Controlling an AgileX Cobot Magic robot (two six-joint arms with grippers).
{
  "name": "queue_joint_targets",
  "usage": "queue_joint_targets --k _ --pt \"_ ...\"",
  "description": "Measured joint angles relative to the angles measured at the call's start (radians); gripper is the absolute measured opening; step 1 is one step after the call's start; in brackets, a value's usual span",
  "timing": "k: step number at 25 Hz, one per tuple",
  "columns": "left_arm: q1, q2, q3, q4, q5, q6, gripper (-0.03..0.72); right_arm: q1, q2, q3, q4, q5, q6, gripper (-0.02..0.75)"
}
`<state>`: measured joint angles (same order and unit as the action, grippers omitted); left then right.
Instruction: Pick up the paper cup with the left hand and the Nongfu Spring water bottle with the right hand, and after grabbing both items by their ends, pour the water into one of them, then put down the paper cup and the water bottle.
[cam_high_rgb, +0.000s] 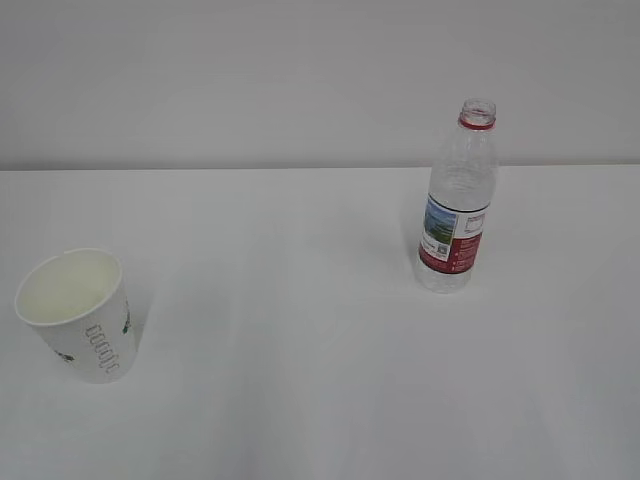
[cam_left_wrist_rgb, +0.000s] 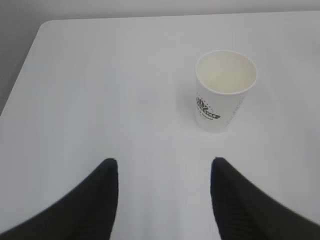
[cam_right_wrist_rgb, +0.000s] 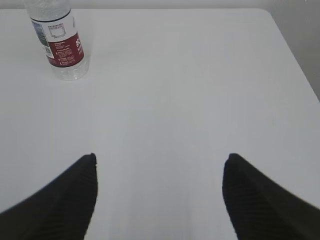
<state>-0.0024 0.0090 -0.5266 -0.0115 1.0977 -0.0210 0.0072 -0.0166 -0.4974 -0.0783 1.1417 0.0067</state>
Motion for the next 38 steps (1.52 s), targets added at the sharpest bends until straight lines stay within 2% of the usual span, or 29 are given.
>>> queue_joint_targets --k 5,13,16,20,38 --pt "0.000 0.050 0.000 0.003 -0.002 0.000 0.418 0.000 0.010 -0.020 0.000 -0.065 0.000 0.587" --pt "0.000 0.088 0.000 0.039 -0.016 0.000 0.418 0.000 0.161 -0.024 0.000 -0.190 0.000 0.587" --pt "0.000 0.088 -0.006 0.085 -0.066 0.002 0.418 0.000 0.207 -0.024 0.000 -0.236 0.000 0.587" --pt "0.000 0.089 -0.010 0.095 -0.140 0.002 0.417 0.000 0.239 -0.024 0.002 -0.289 0.000 0.587" --pt "0.000 0.225 -0.010 0.105 -0.352 0.002 0.417 0.000 0.242 -0.024 0.006 -0.354 0.000 0.587"
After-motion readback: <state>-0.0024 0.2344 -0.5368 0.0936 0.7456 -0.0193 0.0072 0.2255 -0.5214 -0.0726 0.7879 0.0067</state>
